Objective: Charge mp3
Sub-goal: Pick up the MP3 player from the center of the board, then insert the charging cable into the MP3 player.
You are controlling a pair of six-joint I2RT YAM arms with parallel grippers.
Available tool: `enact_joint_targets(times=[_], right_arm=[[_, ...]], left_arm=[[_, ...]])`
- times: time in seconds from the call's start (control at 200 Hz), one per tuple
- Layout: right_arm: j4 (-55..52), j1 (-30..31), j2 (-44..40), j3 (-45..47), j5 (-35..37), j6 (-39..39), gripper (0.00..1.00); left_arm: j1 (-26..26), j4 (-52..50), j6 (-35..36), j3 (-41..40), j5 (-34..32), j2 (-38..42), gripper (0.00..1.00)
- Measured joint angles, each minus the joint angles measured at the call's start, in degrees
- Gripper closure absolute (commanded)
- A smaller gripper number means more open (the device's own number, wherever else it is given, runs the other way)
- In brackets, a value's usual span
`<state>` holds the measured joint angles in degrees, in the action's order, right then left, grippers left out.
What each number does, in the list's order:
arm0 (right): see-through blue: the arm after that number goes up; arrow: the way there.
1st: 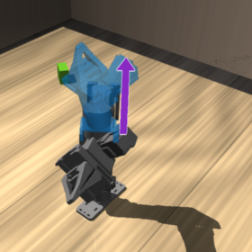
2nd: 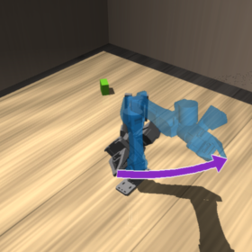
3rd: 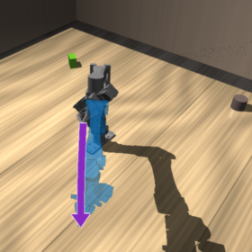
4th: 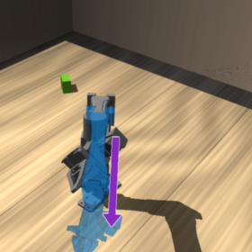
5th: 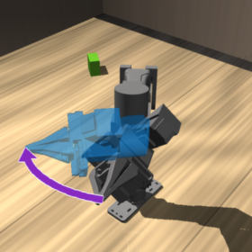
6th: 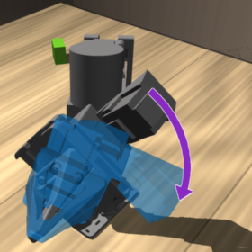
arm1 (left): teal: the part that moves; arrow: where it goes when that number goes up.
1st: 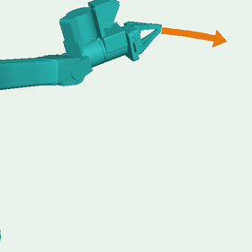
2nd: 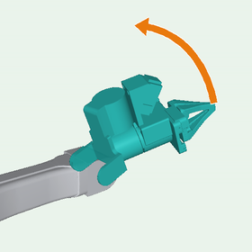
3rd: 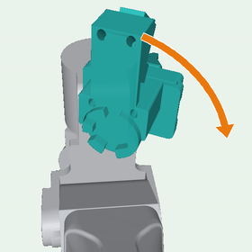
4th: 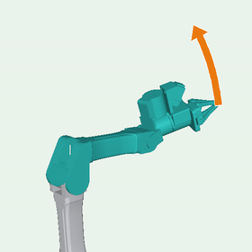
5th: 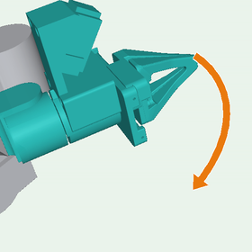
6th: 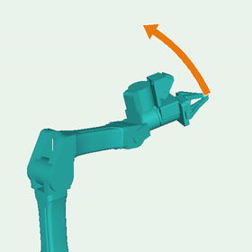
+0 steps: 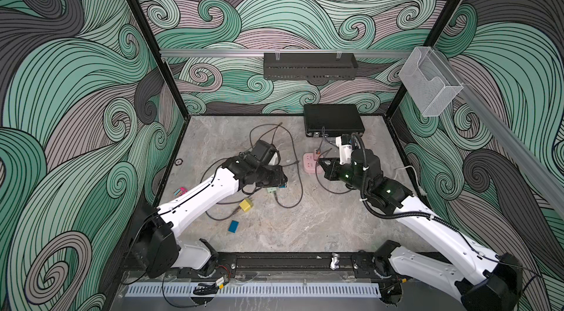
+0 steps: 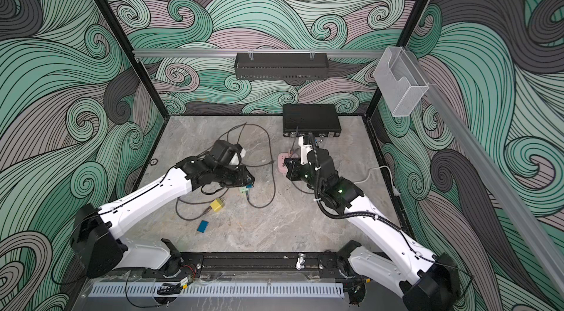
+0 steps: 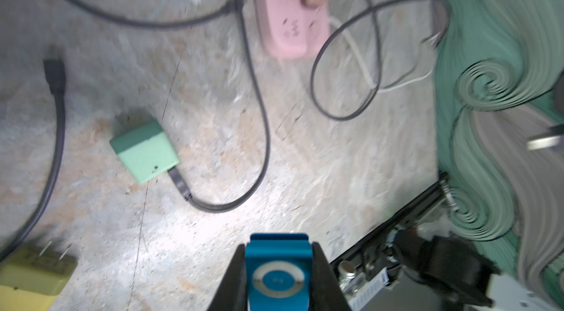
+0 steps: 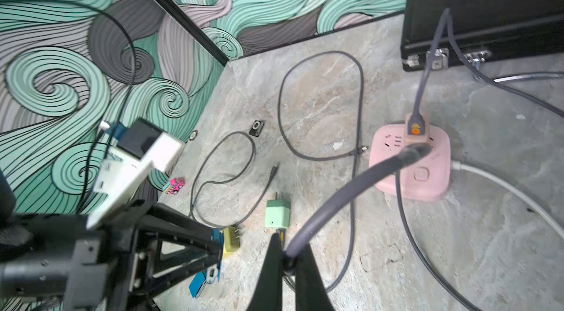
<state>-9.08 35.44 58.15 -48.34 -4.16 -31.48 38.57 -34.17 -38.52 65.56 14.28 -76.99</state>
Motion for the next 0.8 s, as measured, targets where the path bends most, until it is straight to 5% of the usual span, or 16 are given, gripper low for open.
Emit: enact_joint_targets(times=[0.801], right_arm=[[25.8, 4.9, 8.0, -6.3, -3.7, 6.4, 1.0]], left_arm=[[-5.9, 16.5, -8.8, 12.9, 3.4, 0.3, 0.85]])
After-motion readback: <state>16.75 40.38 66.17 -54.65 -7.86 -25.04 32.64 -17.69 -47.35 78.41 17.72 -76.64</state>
